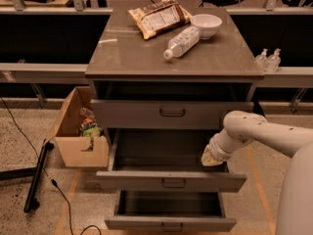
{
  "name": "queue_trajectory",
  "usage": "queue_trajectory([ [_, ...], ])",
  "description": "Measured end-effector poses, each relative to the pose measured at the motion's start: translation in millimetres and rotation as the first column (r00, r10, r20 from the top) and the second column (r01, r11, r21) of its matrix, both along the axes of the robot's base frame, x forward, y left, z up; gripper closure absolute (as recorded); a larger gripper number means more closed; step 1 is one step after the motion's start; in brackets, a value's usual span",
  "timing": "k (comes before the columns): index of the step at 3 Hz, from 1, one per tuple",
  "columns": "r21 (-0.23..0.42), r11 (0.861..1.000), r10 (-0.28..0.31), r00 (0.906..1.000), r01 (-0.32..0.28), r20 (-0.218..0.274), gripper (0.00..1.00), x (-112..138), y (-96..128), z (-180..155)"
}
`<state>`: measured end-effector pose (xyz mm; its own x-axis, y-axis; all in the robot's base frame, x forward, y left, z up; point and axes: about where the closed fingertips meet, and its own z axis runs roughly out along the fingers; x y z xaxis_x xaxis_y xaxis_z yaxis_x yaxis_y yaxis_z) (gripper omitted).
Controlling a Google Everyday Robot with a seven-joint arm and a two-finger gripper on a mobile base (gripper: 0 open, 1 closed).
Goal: Open middle drawer
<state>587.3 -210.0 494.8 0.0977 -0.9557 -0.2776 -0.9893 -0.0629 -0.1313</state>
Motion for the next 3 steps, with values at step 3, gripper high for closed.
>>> queue_trajectory([
  [3, -0.060, 0.998, 0.002, 0.9988, 0.001, 0.048, 1.00, 13.1, 3.8, -45.0],
])
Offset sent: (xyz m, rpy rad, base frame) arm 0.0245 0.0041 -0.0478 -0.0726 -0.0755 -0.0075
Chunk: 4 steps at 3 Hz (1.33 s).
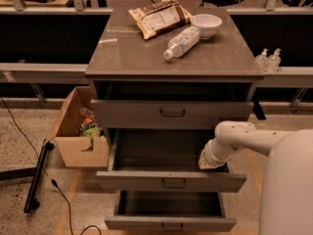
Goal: Open middle drawer
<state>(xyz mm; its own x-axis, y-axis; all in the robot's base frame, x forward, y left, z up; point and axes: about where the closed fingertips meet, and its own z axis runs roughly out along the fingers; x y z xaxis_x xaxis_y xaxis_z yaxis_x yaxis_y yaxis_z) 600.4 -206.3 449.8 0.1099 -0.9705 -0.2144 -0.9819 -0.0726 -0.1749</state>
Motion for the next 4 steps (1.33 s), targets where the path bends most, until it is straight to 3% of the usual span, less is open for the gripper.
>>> queue_trajectory([
  [1, -0.010, 1.000, 0.002, 1.0000, -0.002, -0.006, 1.00, -8.9, -0.3, -16.4],
  [3, 0.010, 0.999, 0.031, 0.9983, -0.031, 0.049, 1.00, -31.1, 12.2, -40.8],
  [4, 0.023, 0.999, 0.044, 0.9986, -0.044, 0.030, 1.00, -48.0, 14.1, -36.9],
])
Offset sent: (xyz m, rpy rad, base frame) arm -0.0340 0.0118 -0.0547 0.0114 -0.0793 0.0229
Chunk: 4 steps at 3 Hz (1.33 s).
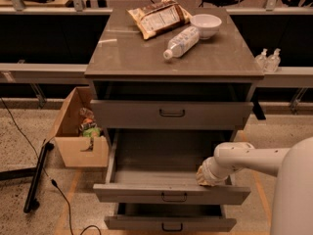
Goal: Open middle drawer
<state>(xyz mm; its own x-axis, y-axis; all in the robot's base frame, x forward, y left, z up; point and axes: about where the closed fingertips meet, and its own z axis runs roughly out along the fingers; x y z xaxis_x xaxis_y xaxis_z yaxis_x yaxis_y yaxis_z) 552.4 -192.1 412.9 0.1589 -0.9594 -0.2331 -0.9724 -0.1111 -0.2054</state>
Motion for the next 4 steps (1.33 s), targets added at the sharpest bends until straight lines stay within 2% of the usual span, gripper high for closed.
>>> queue_trajectory([
  [1, 0.008, 1.000, 0.007, 0.9976, -0.007, -0.069, 1.00, -21.2, -3.4, 6.6],
  [2, 0.012, 1.000, 0.026, 0.9879, -0.024, -0.153, 1.00, -46.2, -3.4, 10.8],
  [3, 0.026, 0.999, 0.038, 0.9798, -0.034, -0.196, 1.00, -60.9, -3.2, 15.2],
  [4, 0.041, 0.998, 0.044, 0.9840, -0.038, -0.173, 1.00, -58.8, -3.5, 21.4],
])
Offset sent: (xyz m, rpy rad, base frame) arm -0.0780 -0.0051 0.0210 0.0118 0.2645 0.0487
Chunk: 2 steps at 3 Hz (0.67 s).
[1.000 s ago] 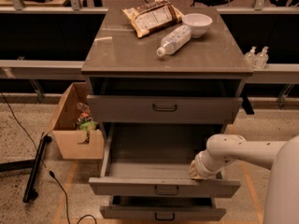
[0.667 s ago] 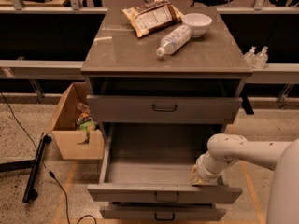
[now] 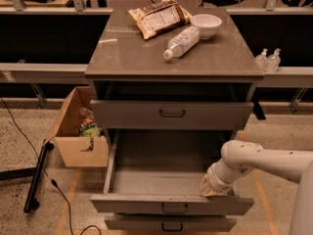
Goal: Open middle drawer
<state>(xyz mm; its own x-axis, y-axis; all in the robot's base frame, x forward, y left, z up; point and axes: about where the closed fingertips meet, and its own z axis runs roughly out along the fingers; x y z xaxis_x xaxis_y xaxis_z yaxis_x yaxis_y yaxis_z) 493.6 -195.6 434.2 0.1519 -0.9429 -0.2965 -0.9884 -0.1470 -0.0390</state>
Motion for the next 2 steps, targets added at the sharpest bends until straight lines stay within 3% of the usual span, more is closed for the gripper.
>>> queue_trajectory([
  [1, -0.061, 0.997, -0.049, 0.9938, 0.055, 0.100, 1.00, 7.8, -26.7, 24.2],
  [2, -0.127, 0.976, -0.139, 0.9534, 0.178, 0.268, 1.00, 25.3, -61.6, 78.4],
])
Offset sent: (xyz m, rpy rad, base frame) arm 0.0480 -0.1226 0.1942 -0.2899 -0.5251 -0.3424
